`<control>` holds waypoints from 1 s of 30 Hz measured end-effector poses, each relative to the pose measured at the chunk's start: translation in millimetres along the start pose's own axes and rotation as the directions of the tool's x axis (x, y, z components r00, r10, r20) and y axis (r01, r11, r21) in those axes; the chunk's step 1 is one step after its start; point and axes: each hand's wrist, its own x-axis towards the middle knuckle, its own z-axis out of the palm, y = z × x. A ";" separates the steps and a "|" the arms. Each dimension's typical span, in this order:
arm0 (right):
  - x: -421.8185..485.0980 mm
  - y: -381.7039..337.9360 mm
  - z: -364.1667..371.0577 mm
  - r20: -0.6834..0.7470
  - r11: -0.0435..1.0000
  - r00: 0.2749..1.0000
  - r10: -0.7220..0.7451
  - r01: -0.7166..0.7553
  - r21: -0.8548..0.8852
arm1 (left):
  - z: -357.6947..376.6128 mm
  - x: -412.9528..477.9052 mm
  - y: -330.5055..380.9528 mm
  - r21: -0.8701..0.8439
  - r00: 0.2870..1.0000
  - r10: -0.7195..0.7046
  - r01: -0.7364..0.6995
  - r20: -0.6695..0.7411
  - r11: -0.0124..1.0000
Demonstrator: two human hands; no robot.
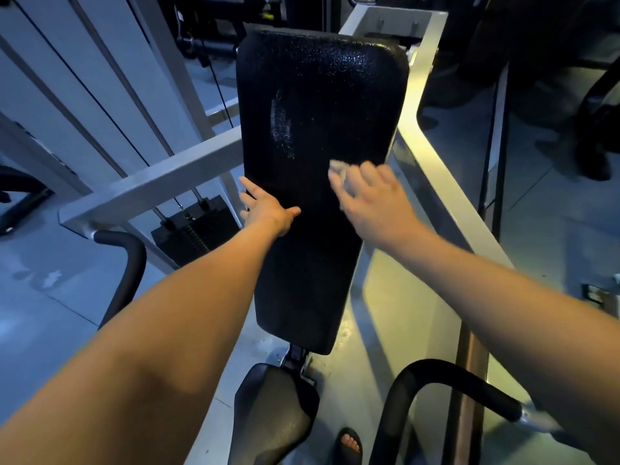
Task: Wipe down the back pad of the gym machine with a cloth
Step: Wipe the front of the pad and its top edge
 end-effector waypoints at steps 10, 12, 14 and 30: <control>24.6 58.7 -24.9 -0.126 0.982 0.978 0.169 -0.178 -0.070 | -2.8 -19.1 7.4 -0.252 0.986 0.099 -0.063 0.132 0.966; 2.1 34.2 -12.3 -0.105 0.985 0.980 0.171 -0.174 -0.015 | -0.5 -20.3 9.5 -0.269 0.984 0.095 -0.052 0.152 0.962; -27.0 16.6 -2.3 -0.067 1.000 0.998 0.005 -0.005 -0.006 | 2.5 -21.2 14.1 -0.247 0.984 0.094 -0.055 0.150 0.968; 7.0 75.9 -19.7 -0.123 0.989 0.982 -0.146 0.140 -0.055 | 14.6 -19.0 33.2 -0.143 0.994 0.026 -0.011 0.104 0.990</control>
